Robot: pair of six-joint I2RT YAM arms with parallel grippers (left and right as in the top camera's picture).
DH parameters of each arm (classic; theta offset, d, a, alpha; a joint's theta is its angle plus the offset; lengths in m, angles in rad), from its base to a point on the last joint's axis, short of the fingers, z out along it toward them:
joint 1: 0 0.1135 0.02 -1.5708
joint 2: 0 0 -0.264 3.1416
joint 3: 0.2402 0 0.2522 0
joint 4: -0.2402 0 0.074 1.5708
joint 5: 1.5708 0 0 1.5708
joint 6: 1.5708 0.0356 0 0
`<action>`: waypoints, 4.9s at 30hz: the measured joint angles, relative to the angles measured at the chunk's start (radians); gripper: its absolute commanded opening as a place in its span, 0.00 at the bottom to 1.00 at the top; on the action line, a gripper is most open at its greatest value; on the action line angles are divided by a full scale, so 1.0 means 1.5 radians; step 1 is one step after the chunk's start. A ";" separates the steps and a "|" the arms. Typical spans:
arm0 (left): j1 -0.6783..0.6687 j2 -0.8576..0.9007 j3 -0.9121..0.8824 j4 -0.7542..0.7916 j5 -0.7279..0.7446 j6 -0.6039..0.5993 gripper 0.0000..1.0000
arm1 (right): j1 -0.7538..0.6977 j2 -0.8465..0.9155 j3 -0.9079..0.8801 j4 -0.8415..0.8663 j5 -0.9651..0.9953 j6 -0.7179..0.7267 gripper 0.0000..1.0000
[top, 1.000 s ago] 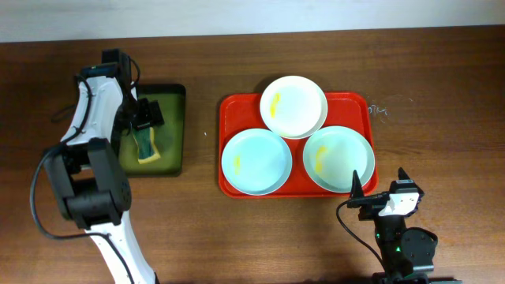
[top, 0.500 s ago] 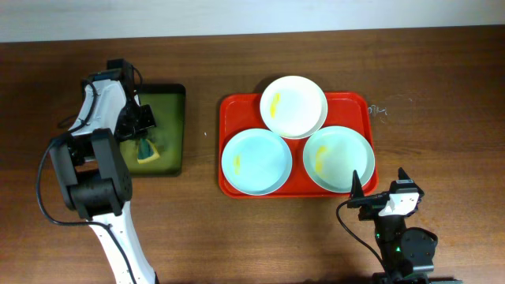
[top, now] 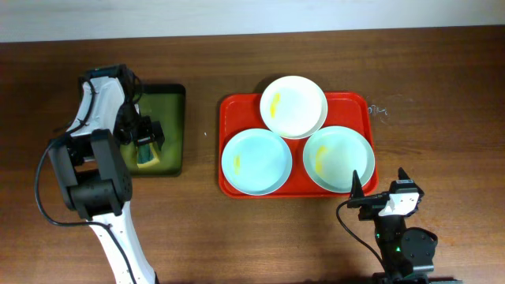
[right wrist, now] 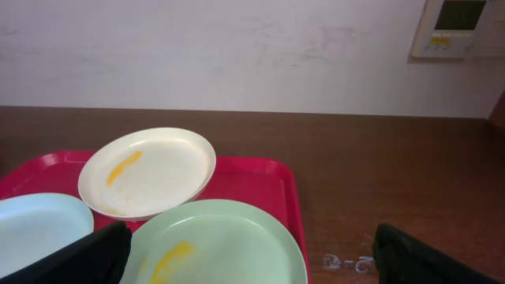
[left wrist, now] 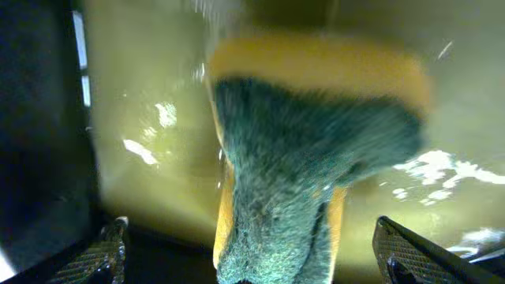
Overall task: Clean dirty plates on tray and stack at the side
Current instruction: 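Reach the left gripper into the black tray and grasp the sponge, then lift the sponge with the left gripper and lower it onto the light blue plate, then reach the right gripper to the light blue plate rim and grasp it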
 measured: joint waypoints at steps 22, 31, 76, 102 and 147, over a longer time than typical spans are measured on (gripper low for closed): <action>0.000 -0.001 -0.030 0.130 0.007 0.030 0.00 | 0.000 0.000 0.000 0.000 0.000 0.000 0.99; 0.001 0.014 0.232 -0.126 0.026 0.032 0.00 | 0.000 0.000 0.000 0.000 0.000 -0.001 0.98; -0.487 -0.152 -0.173 0.299 0.054 -0.362 0.37 | 0.000 0.000 0.000 0.000 0.000 0.000 0.98; -0.350 -0.358 -0.162 0.055 -0.090 -0.274 0.99 | -0.001 0.000 0.000 0.018 -0.102 0.058 0.98; -0.350 -0.357 -0.180 0.090 -0.034 -0.274 1.00 | 0.201 1.283 0.874 -0.433 -0.190 0.119 0.45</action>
